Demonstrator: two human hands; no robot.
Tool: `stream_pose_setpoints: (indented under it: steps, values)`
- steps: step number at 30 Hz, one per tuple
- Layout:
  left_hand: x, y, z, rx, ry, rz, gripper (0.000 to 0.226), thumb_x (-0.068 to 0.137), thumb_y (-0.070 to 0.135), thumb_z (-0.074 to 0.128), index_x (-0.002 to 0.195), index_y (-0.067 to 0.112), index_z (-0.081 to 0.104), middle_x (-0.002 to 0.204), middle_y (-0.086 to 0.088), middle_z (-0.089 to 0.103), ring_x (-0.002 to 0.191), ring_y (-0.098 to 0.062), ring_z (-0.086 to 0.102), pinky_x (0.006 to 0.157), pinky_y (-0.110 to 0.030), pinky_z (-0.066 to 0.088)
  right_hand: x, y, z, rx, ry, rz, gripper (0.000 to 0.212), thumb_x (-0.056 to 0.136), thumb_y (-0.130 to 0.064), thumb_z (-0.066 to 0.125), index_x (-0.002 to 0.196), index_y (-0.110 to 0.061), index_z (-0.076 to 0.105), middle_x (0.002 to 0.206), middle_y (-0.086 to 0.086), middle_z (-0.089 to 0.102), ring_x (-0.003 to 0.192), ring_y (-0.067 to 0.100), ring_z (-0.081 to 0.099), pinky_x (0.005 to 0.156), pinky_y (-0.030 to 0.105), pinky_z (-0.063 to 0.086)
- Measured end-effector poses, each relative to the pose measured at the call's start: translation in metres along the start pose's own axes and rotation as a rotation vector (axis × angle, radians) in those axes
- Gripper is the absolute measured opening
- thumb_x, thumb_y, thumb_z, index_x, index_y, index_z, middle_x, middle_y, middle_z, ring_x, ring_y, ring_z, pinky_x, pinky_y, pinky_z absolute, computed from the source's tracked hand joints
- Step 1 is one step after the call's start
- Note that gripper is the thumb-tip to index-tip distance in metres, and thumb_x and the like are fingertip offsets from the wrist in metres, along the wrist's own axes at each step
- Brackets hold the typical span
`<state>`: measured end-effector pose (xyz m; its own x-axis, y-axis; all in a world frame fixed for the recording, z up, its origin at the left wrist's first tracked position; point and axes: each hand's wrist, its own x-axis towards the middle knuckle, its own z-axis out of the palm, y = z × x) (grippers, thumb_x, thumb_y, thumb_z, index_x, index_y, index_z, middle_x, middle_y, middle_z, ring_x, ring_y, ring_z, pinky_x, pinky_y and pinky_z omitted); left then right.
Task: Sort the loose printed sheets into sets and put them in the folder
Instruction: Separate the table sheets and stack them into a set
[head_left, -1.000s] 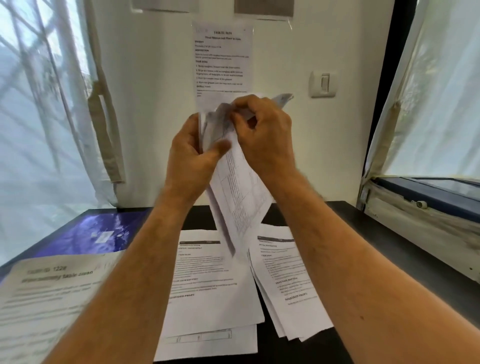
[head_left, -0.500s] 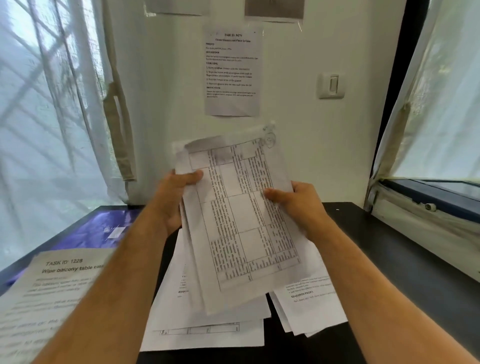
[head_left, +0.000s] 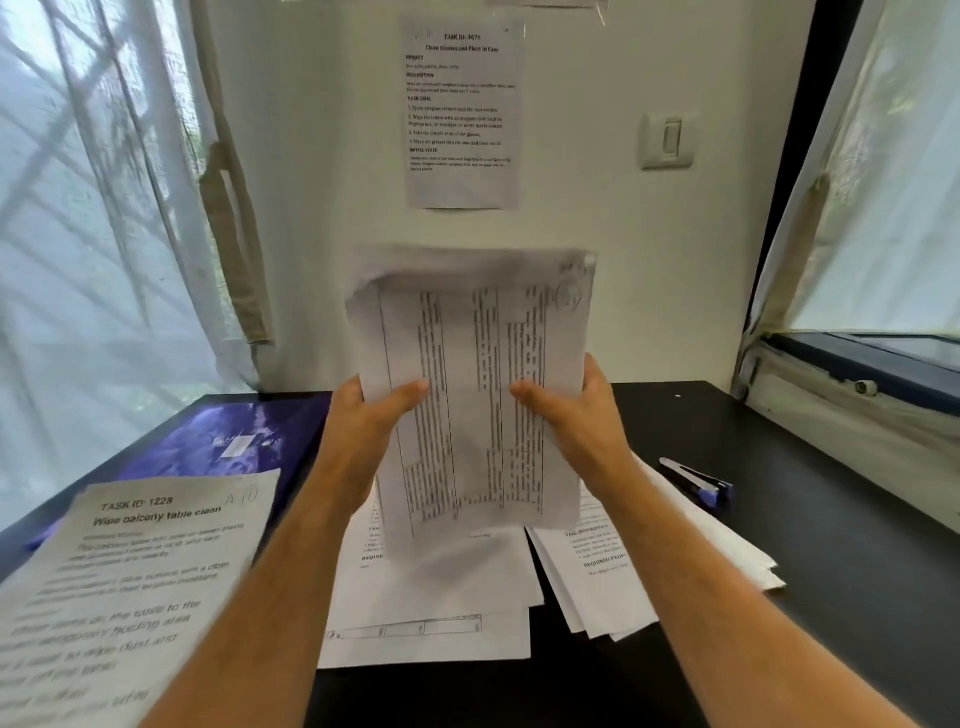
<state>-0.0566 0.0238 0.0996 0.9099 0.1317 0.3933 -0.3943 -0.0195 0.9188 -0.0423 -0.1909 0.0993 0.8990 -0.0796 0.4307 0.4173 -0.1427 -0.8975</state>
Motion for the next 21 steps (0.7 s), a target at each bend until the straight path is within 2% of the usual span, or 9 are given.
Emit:
stream_pose_setpoints:
  steps: [2, 4, 7, 10, 12, 14, 18, 21]
  values:
    - [-0.012, -0.015, -0.003, 0.017, -0.019, -0.034, 0.022, 0.094, 0.016, 0.065, 0.115, 0.015, 0.069, 0.106, -0.004, 0.076, 0.099, -0.023, 0.073, 0.092, -0.053, 0.056, -0.008, 0.014, 0.004, -0.033, -0.019, 0.056, 0.053, 0.081, -0.024, 0.08, 0.124, -0.02, 0.05, 0.112, 0.001, 0.068, 0.098, 0.021, 0.07, 0.081, 0.045, 0.062]
    - [-0.018, -0.021, -0.003, 0.034, -0.01, -0.043, 0.018, 0.095, 0.016, 0.063, 0.111, 0.017, 0.07, 0.103, -0.003, 0.077, 0.096, -0.022, 0.074, 0.09, -0.054, 0.057, -0.009, 0.017, 0.005, -0.066, -0.03, 0.078, 0.047, 0.083, -0.02, 0.078, 0.123, -0.019, 0.052, 0.112, 0.001, 0.067, 0.1, 0.022, 0.068, 0.085, 0.047, 0.06]
    - [-0.012, -0.011, -0.003, 0.036, 0.029, 0.023, 0.013, 0.096, 0.018, 0.062, 0.105, 0.016, 0.071, 0.098, -0.002, 0.077, 0.093, -0.019, 0.074, 0.083, -0.047, 0.059, -0.005, 0.007, 0.007, -0.033, 0.002, 0.012, 0.043, 0.085, -0.018, 0.077, 0.121, -0.019, 0.053, 0.11, 0.0, 0.068, 0.096, 0.02, 0.07, 0.082, 0.043, 0.061]
    - [-0.006, -0.001, -0.002, -0.026, 0.063, 0.05, 0.012, 0.096, 0.022, 0.063, 0.105, 0.016, 0.069, 0.097, 0.001, 0.077, 0.091, -0.017, 0.074, 0.076, -0.039, 0.061, -0.005, 0.001, 0.009, 0.074, 0.04, -0.029, 0.05, 0.084, -0.018, 0.079, 0.123, -0.022, 0.047, 0.111, 0.0, 0.067, 0.092, 0.02, 0.071, 0.075, 0.037, 0.062]
    - [-0.011, -0.01, -0.001, -0.02, 0.047, 0.01, 0.012, 0.096, 0.022, 0.062, 0.105, 0.019, 0.07, 0.099, 0.001, 0.077, 0.094, -0.018, 0.074, 0.081, -0.042, 0.06, -0.009, 0.008, 0.012, 0.072, 0.014, 0.011, 0.051, 0.084, -0.019, 0.078, 0.124, -0.023, 0.047, 0.111, -0.001, 0.067, 0.094, 0.02, 0.071, 0.077, 0.039, 0.062]
    - [-0.02, -0.03, 0.001, 0.025, 0.033, -0.077, 0.013, 0.098, 0.023, 0.06, 0.106, 0.025, 0.07, 0.102, 0.002, 0.077, 0.099, -0.018, 0.072, 0.09, -0.048, 0.057, -0.015, 0.02, 0.016, 0.003, -0.031, 0.087, 0.043, 0.087, -0.016, 0.074, 0.123, -0.022, 0.05, 0.113, -0.001, 0.068, 0.1, 0.02, 0.07, 0.08, 0.042, 0.061]
    - [-0.025, -0.048, 0.0, -0.033, 0.044, -0.182, 0.016, 0.099, 0.023, 0.059, 0.109, 0.03, 0.068, 0.104, 0.004, 0.077, 0.101, -0.018, 0.072, 0.093, -0.051, 0.056, -0.019, 0.025, 0.017, -0.125, -0.064, 0.078, 0.018, 0.098, -0.014, 0.059, 0.113, -0.024, 0.058, 0.111, -0.005, 0.068, 0.1, 0.018, 0.069, 0.069, 0.023, 0.058]
    - [-0.015, -0.04, -0.002, -0.043, 0.022, -0.239, 0.017, 0.099, 0.02, 0.059, 0.112, 0.023, 0.069, 0.103, 0.001, 0.077, 0.1, -0.023, 0.072, 0.091, -0.052, 0.056, -0.014, 0.012, 0.011, -0.178, -0.042, 0.05, 0.015, 0.098, -0.013, 0.059, 0.11, -0.022, 0.062, 0.107, -0.004, 0.069, 0.09, 0.014, 0.07, 0.063, 0.018, 0.057]
